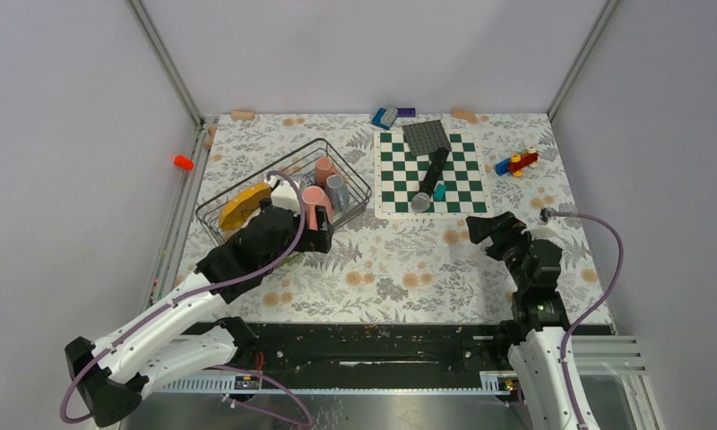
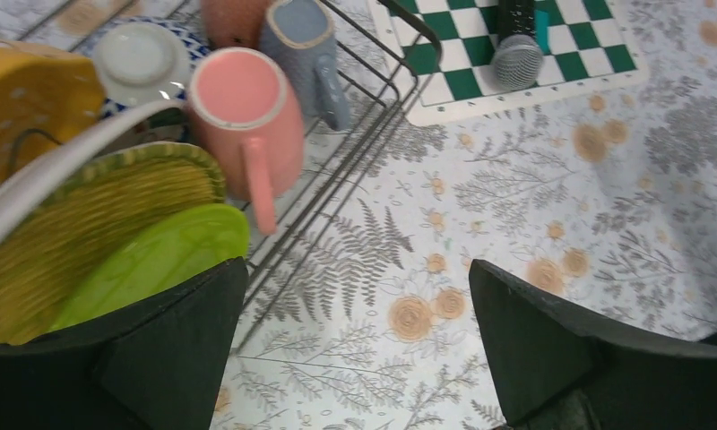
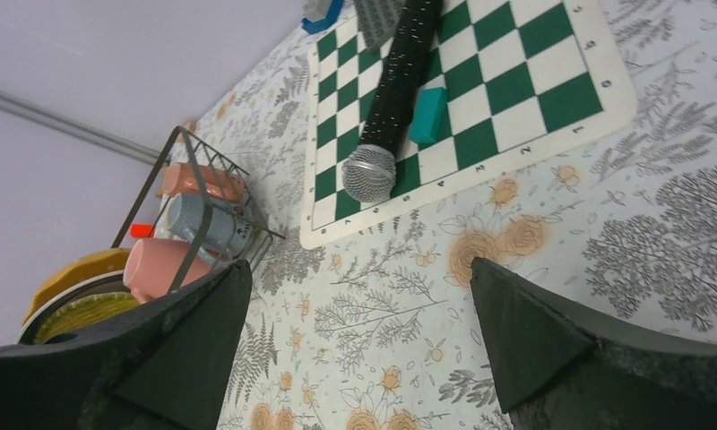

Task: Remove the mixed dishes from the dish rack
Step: Pick up the plate from the dish rack.

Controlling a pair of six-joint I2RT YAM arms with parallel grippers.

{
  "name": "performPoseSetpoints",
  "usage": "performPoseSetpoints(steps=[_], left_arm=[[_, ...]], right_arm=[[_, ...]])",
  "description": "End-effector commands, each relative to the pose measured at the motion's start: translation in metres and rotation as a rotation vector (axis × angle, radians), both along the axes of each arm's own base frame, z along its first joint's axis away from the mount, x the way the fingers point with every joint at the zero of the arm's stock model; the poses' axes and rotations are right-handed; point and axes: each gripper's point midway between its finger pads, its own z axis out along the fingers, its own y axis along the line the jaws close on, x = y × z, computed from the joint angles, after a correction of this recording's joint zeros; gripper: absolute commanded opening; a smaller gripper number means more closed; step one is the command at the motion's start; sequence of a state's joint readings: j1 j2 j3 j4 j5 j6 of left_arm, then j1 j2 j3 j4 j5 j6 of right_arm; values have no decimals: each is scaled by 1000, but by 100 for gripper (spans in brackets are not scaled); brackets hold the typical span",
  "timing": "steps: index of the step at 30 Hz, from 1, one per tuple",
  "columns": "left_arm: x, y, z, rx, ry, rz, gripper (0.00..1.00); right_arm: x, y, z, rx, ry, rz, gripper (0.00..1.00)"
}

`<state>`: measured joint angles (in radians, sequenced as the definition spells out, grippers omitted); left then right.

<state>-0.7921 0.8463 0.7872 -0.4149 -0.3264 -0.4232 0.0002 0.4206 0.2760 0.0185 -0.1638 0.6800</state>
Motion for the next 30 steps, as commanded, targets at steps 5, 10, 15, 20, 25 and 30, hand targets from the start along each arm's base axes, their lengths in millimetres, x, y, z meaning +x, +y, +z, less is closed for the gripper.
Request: performPoseSetpoints(steps=[5,10,15,20,25,30], left_arm=[[10,26,58,232,-199,-46,99],[35,53,104,449,-361,44,99],[50,79,134,737,-433,52,99],[67,108,147,759,-415,9,99],[84,91,144,791,-518,-142,99],[106,84,145,854,-520,-165,99]], right_arm=[[0,40,35,54,-235,233,100],[3,44,30,64,-181,259,100],[2,50,37,75,-206,303,100],[7,48,40,61,-213,293,100],[12,36,36,-9,-141,234,100],[8,29,29,-25,-59,193,100]])
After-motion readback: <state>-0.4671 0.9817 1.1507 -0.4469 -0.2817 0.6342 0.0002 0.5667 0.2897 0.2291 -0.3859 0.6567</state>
